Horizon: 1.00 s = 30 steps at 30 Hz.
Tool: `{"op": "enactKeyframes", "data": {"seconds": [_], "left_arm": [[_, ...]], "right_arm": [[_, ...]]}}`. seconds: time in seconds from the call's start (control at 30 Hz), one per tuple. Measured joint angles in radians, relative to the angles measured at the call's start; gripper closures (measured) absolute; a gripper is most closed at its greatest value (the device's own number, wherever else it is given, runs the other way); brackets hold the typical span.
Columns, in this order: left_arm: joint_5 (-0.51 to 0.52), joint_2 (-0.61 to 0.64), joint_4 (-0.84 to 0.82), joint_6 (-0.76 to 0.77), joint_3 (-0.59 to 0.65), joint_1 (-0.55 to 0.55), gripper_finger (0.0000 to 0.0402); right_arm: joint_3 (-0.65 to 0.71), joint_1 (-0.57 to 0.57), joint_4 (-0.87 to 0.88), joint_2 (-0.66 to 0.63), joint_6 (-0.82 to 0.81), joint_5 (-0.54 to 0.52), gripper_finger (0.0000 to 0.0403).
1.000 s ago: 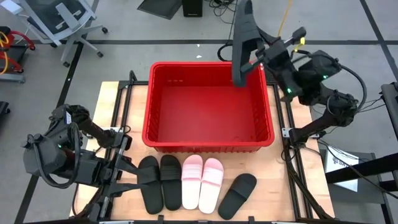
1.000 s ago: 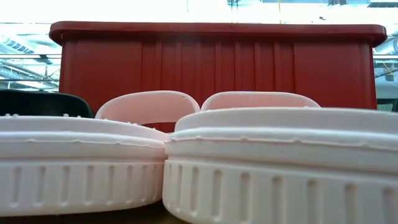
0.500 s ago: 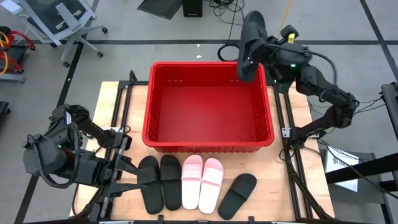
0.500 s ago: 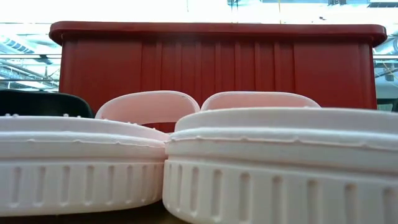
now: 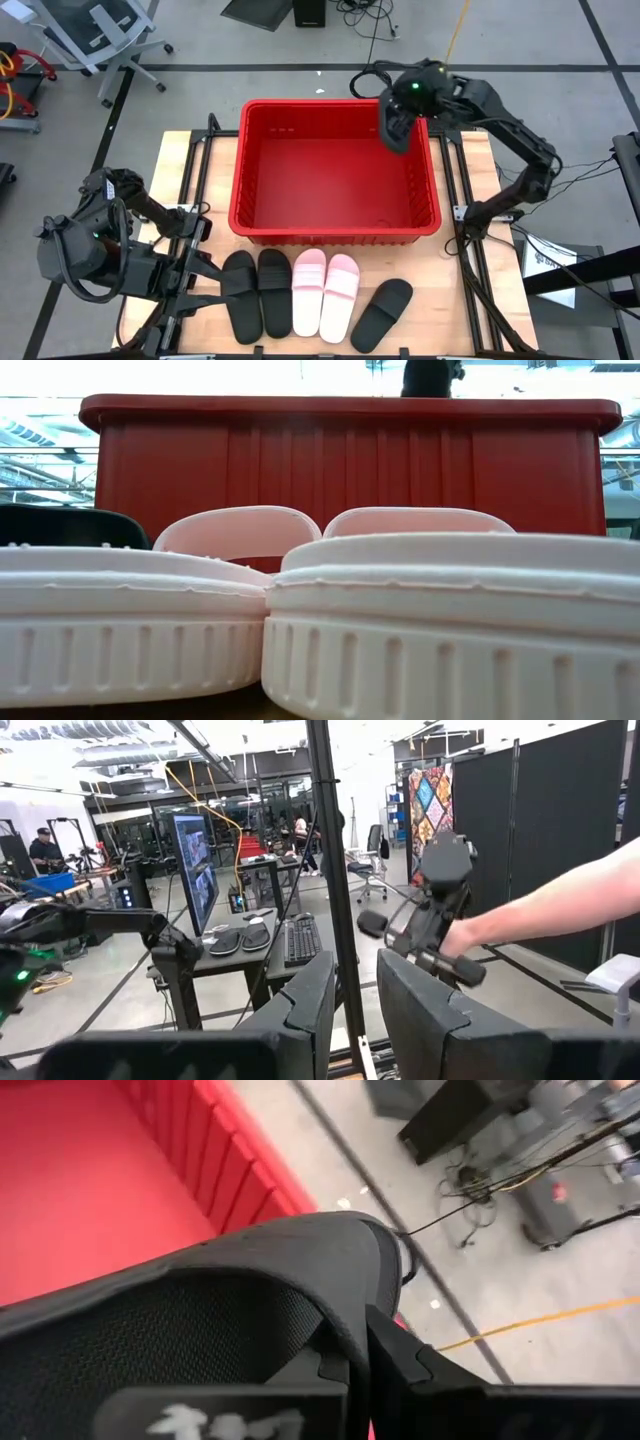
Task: Pick and place slides into bin
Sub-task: Put the black slide into the red container
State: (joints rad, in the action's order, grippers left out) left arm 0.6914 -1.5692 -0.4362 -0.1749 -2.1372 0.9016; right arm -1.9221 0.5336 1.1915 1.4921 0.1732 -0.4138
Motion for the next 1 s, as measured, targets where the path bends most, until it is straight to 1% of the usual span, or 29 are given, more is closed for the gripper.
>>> {"op": "enactKeyframes", "data": {"seconds": [0.17, 0.27, 0.4, 0.53, 0.67, 0.9, 1.0], "left_arm": [[0.0, 0.0, 0.0, 0.004, 0.0, 0.0, 0.0314], [0.0, 0.0, 0.0, 0.012, 0.0, 0.0, 0.0314], [0.0, 0.0, 0.0, 0.012, 0.0, 0.0, 0.0314], [0.007, 0.0, 0.0, 0.011, 0.0, -0.001, 0.0314], [0.043, 0.0, 0.0, 0.017, 0.0, -0.01, 0.0314], [0.043, 0.0, 0.0, 0.027, 0.0, -0.04, 0.0314], [0.043, 0.0, 0.0, 0.037, 0.0, -0.054, 0.0314]], "right_arm": [[0.001, -0.02, -0.001, 0.06, 0.058, 0.014, 0.0402], [0.035, -0.041, -0.001, 0.078, 0.116, 0.025, 0.0402], [0.145, -0.065, -0.022, 0.077, 0.184, 0.017, 0.0403], [0.281, -0.087, -0.072, 0.067, 0.239, -0.061, 0.0403], [0.398, -0.091, -0.163, 0.068, 0.284, -0.075, 0.0403], [0.557, -0.09, -0.364, 0.068, 0.37, -0.096, 0.0403], [0.619, -0.089, -0.429, 0.066, 0.401, -0.084, 0.0403]]}}
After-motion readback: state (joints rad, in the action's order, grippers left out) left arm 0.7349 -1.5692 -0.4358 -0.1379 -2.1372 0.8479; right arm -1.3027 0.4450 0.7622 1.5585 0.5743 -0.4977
